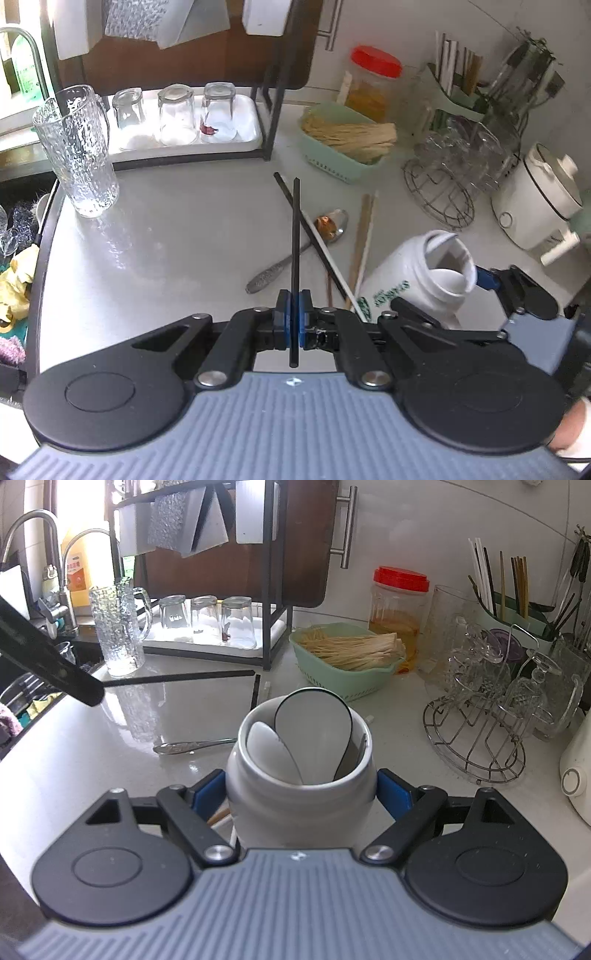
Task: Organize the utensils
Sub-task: 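Lift the black chopstick with the left tool and lower it into the mug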
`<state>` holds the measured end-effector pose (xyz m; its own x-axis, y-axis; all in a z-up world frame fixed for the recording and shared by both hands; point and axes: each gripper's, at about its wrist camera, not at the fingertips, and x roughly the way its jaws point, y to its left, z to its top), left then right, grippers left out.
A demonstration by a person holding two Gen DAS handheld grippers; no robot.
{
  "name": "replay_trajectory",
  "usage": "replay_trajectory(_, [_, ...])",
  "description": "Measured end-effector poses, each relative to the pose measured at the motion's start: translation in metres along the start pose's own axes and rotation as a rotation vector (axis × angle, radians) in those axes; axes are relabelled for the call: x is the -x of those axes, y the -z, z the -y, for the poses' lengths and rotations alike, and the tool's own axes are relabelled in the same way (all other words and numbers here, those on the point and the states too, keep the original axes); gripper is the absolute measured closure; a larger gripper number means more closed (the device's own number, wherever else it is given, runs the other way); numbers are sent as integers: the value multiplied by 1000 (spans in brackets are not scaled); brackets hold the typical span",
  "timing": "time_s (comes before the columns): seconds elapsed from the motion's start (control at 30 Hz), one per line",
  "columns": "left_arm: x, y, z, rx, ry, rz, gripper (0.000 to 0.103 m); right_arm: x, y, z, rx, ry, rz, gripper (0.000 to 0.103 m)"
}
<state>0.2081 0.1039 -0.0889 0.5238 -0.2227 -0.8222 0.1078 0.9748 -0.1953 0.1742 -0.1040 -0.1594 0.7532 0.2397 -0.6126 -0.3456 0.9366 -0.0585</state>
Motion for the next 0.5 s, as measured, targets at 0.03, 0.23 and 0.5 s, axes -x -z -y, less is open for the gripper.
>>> replay_trajectory(0.03, [3, 0, 3, -6, -2, -6, 98, 1, 1, 0, 0, -2, 1, 14])
replay_trajectory(0.23, [27, 0, 22, -54, -11, -48, 98, 5, 3, -3, 2, -10, 1, 14])
replay_trajectory(0.5, [61, -6, 38, -14, 68, -79, 98, 4, 2, -2, 20, -26, 0, 14])
